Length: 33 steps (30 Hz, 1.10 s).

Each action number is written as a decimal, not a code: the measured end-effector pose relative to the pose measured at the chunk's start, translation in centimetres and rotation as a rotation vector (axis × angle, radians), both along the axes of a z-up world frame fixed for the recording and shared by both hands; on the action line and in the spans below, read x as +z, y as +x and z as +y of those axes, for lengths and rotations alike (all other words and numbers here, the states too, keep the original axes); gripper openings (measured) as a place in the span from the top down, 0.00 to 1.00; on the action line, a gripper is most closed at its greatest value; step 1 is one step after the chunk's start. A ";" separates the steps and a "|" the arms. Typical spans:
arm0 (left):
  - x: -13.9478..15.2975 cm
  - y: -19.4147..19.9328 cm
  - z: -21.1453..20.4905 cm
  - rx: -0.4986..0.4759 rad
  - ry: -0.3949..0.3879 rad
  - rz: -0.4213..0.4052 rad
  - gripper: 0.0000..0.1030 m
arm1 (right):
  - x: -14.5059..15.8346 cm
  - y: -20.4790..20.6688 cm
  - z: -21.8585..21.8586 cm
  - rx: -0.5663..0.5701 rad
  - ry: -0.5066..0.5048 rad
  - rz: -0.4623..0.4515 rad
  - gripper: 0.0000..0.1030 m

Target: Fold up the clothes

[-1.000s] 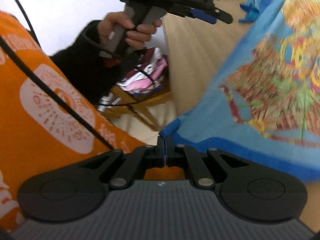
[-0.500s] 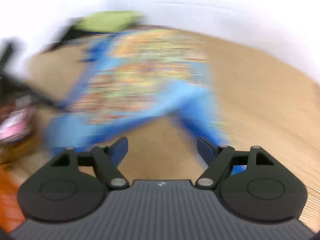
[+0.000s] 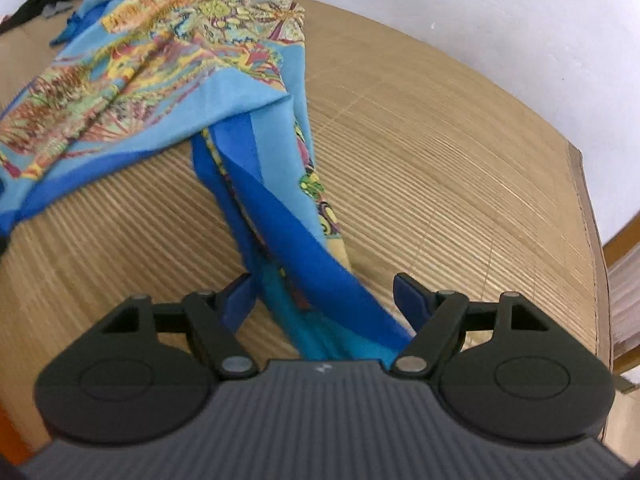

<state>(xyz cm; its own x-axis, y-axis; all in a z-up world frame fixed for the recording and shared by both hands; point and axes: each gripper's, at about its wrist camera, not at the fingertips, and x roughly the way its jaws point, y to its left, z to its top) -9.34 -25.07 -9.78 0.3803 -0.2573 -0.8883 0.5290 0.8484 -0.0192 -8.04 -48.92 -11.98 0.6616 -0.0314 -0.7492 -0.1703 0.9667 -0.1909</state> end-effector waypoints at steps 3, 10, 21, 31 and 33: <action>0.5 0.8 0.6 0.117 -0.031 0.047 0.99 | 0.5 2.3 -2.6 0.038 0.105 0.041 0.44; 5.1 -1.6 -1.8 0.113 -0.194 0.204 0.99 | 8.8 9.2 -7.6 0.081 -0.140 -0.214 0.94; 4.7 -1.7 -17.8 -0.165 -0.373 0.406 0.79 | 14.1 26.1 -21.2 -0.373 -0.283 -0.276 0.67; 5.2 0.1 -12.5 -0.010 -0.294 0.279 0.53 | 5.7 22.6 -25.6 -0.353 -0.462 -0.038 0.51; 5.0 0.9 -11.6 0.005 -0.255 0.253 0.53 | 6.1 21.3 -26.4 -0.381 -0.436 -0.033 0.51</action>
